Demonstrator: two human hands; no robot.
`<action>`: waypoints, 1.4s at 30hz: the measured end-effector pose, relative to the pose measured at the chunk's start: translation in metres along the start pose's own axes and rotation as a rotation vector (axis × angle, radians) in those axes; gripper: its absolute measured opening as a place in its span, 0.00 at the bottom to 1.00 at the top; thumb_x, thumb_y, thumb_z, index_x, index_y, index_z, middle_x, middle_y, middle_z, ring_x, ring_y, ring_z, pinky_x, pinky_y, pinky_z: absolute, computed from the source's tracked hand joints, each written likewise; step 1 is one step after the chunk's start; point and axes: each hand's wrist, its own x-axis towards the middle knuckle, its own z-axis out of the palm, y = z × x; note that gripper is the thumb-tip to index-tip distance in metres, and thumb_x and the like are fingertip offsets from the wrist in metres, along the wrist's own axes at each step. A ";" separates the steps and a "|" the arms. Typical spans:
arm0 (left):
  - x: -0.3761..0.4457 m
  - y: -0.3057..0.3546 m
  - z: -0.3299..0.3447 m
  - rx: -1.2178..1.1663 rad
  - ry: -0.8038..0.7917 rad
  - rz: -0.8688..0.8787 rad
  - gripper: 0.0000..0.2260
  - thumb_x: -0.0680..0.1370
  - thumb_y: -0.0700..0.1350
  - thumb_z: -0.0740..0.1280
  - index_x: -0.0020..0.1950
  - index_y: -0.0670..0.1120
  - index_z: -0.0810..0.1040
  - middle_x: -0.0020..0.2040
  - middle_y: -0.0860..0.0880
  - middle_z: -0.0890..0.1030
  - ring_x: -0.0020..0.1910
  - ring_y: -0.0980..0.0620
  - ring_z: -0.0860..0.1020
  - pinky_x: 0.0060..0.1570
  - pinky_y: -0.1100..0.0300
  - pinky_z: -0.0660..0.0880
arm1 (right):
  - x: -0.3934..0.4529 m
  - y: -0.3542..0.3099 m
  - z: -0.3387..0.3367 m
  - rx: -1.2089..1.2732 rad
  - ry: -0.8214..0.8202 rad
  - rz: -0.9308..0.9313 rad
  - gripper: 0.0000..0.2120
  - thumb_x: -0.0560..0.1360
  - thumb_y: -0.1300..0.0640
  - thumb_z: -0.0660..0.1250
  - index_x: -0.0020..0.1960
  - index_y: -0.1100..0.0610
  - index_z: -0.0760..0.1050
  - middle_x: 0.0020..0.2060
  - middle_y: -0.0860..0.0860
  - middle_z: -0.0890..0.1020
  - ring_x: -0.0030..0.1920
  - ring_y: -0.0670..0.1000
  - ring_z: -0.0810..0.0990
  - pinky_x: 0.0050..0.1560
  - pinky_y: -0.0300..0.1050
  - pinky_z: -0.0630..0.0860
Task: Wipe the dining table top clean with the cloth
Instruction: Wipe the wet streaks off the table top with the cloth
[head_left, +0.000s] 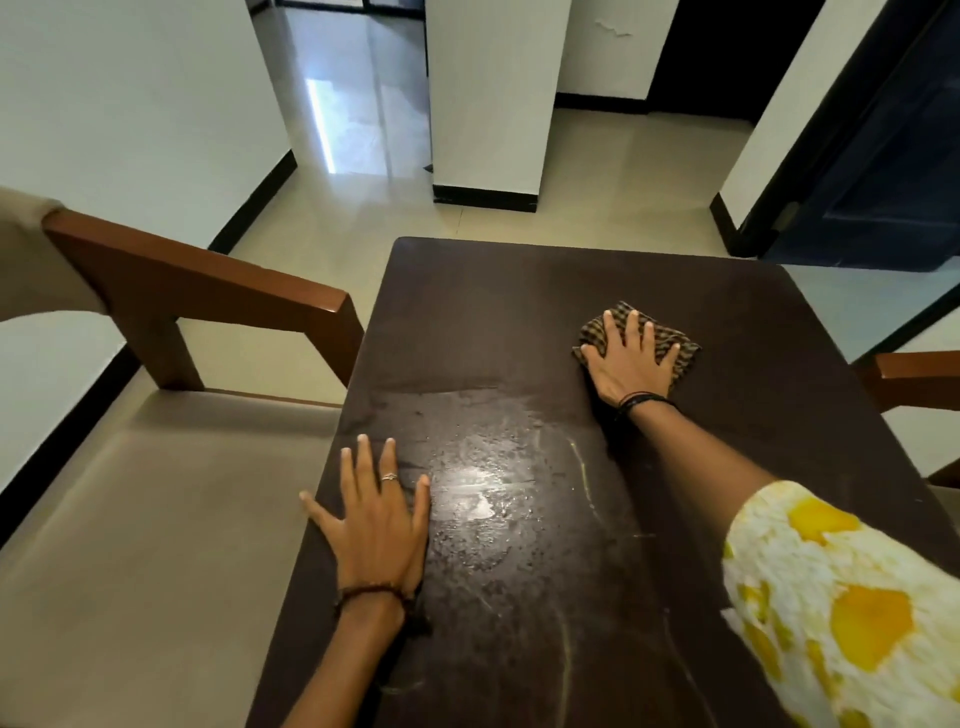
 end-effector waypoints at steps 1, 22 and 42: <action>0.000 -0.001 -0.001 0.001 -0.009 -0.001 0.26 0.75 0.55 0.52 0.64 0.41 0.74 0.64 0.37 0.73 0.63 0.38 0.71 0.50 0.23 0.60 | -0.001 -0.019 0.004 0.002 -0.004 -0.044 0.28 0.80 0.42 0.49 0.77 0.48 0.47 0.77 0.52 0.46 0.77 0.56 0.44 0.72 0.64 0.40; -0.001 -0.004 0.001 -0.122 0.039 -0.097 0.30 0.76 0.57 0.51 0.71 0.39 0.62 0.71 0.40 0.65 0.70 0.44 0.63 0.64 0.38 0.59 | -0.053 -0.197 0.052 -0.107 -0.130 -0.776 0.27 0.80 0.41 0.47 0.76 0.45 0.44 0.77 0.51 0.45 0.77 0.54 0.43 0.72 0.63 0.39; 0.001 -0.010 -0.008 -0.473 0.229 -0.369 0.25 0.79 0.50 0.58 0.74 0.44 0.56 0.71 0.43 0.65 0.69 0.45 0.63 0.66 0.49 0.56 | -0.072 -0.197 0.053 -0.109 -0.149 -0.826 0.28 0.79 0.39 0.47 0.76 0.45 0.47 0.77 0.51 0.46 0.77 0.54 0.44 0.72 0.63 0.38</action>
